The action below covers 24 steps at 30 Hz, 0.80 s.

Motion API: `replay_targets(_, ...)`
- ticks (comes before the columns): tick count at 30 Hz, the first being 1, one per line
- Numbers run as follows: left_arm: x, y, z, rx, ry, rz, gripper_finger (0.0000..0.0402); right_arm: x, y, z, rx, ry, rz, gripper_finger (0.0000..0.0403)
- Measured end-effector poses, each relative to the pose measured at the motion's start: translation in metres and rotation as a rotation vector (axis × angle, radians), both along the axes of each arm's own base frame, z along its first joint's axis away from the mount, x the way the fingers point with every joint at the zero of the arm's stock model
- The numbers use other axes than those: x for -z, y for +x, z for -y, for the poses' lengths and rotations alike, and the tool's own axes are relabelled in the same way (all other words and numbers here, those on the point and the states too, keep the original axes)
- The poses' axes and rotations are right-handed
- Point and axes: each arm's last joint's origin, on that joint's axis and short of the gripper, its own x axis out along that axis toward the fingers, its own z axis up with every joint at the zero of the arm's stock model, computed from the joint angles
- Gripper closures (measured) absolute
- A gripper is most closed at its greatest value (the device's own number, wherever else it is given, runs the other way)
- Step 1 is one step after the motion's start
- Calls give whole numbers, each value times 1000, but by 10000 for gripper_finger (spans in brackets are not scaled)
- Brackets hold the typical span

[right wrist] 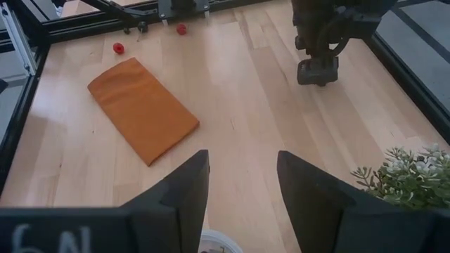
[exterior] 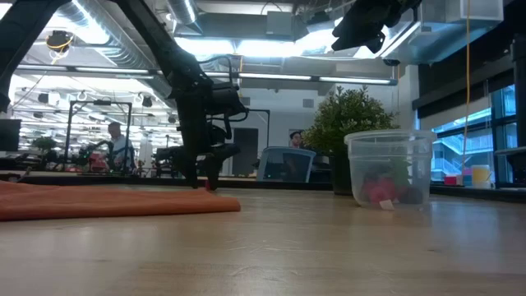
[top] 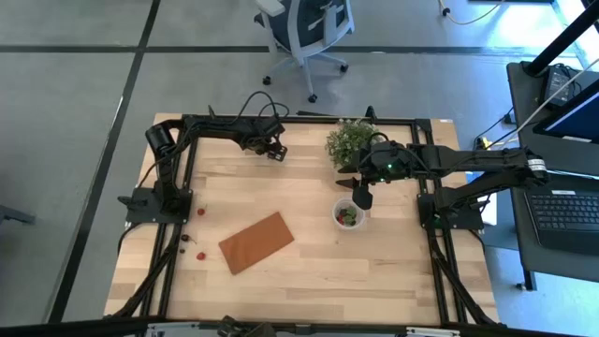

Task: Pick and placing Produce into tupperware
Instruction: Put the red cherry into the transparent bin

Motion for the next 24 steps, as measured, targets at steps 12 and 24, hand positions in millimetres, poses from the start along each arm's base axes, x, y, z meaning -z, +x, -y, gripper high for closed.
replay_targets(12, 0, 2, 0, 11, 14, 15, 220, 0, 0, 0, 0, 0, 0, 232)
replay_targets(24, 0, 5, 2, 23, 21, 25, 289, 0, 0, 0, 0, 0, -1, 232)
